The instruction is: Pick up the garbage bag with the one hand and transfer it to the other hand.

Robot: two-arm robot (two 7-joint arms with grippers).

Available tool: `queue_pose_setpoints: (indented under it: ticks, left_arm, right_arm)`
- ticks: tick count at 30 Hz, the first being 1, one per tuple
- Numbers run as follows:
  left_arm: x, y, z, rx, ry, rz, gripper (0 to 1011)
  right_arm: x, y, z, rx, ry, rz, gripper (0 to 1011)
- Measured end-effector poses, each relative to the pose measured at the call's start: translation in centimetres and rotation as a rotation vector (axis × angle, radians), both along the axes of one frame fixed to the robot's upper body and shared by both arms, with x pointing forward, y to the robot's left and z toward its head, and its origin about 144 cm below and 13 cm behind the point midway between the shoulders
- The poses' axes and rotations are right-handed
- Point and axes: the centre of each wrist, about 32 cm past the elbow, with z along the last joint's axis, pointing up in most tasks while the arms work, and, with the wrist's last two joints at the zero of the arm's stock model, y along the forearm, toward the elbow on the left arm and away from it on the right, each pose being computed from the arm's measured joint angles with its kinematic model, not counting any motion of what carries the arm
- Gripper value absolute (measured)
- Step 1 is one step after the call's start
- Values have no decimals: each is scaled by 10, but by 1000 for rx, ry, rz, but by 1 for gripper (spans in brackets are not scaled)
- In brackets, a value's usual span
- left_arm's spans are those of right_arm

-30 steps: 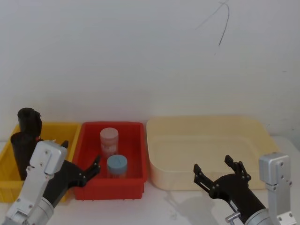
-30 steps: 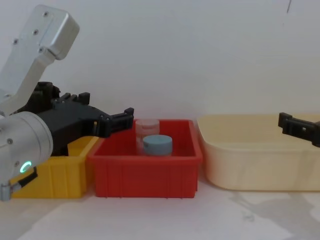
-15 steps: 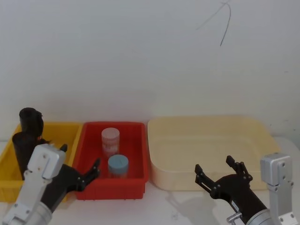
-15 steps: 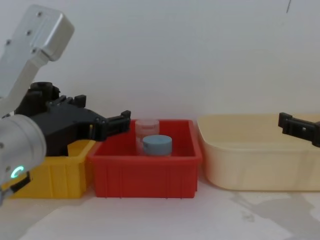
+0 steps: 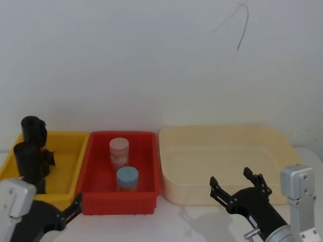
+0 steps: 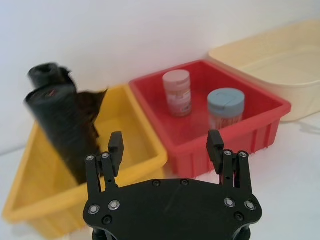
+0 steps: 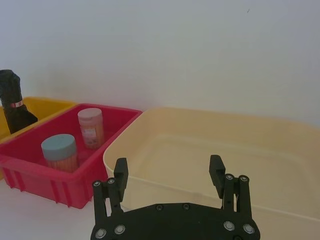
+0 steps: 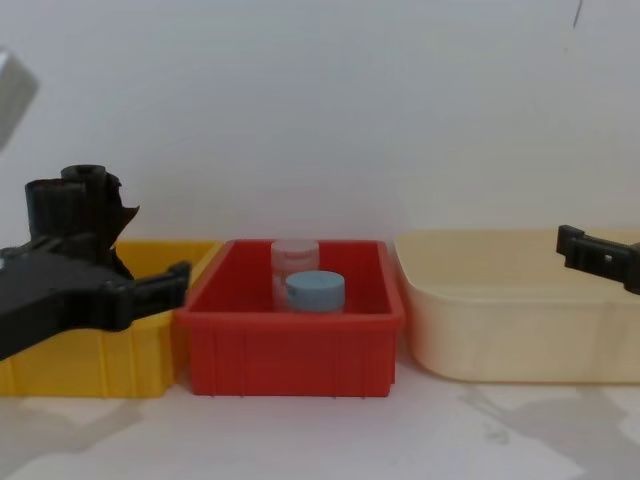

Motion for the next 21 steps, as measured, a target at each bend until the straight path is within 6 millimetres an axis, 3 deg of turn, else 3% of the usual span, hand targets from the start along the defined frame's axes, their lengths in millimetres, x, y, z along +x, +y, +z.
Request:
queue_pose_setpoints:
  ticks: [10, 21]
  left_arm:
    - [-12, 25, 1, -38, 34, 62, 1001]
    - [-3, 47, 14, -62, 40, 126, 1001]
  right_arm:
    - [0, 0, 0, 0, 0, 0, 1000]
    - [0, 0, 0, 0, 0, 0, 1000]
